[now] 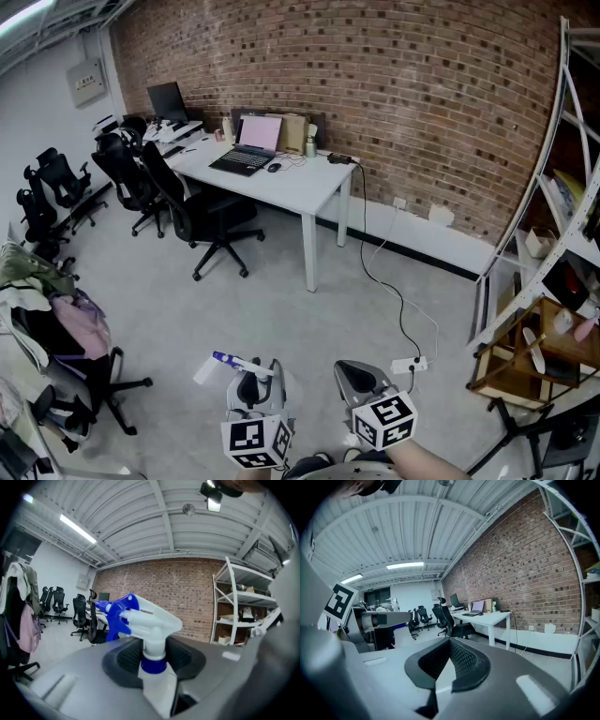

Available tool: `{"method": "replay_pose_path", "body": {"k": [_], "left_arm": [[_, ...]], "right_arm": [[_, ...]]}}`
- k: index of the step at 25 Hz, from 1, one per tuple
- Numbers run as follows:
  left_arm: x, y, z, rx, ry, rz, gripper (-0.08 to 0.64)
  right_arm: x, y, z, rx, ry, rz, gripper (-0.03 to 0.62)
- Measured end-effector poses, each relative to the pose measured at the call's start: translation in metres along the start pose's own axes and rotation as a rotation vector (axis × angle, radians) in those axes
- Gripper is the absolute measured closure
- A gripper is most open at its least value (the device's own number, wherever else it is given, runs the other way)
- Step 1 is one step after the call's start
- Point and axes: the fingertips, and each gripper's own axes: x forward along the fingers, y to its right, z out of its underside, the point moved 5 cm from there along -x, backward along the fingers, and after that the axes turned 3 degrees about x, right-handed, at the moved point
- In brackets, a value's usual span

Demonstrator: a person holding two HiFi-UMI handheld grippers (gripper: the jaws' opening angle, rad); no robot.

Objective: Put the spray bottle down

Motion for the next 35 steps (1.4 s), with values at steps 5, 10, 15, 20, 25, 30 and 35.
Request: {"method": "replay_pose_path", "body": {"k": [5, 10, 15, 20, 25, 30, 35], "left_arm": [[0.015, -0.016, -0.001, 0.013, -0.009, 0.014, 0.428], [0.051, -0.020, -0.002, 0.017, -0.013, 0.015, 0.430], [0.110, -0.019, -0.002, 0.030, -0.023, 0.013, 0.430], [0.186, -0.017, -0.016, 0.021, -0.024, -0.021, 0.430], [0.267, -0.015, -0.033, 0.021, 0.010, -0.051, 0.430], [0.342, -0.014, -0.048, 0.018, 0.016, -0.057, 0.430], [0.416, -0.023, -0.061, 0.027, 0.009, -0.044, 0.430]], "right_arm": [[0.018, -0.003, 0.000, 0.011, 0.000, 0.015, 0.592], [0.043, 0.019, -0.001, 0.025, -0.009, 0.022, 0.592], [0.087, 0.059, -0.013, 0.027, -0.010, 0.007, 0.592], [0.141, 0.113, -0.047, -0.003, -0.015, -0.032, 0.592], [0.195, 0.166, -0.086, -0.035, -0.007, -0.071, 0.592], [0.245, 0.216, -0.120, -0.042, 0.005, -0.063, 0.592], [0.289, 0.258, -0.142, -0.029, 0.012, -0.032, 0.592]]}}
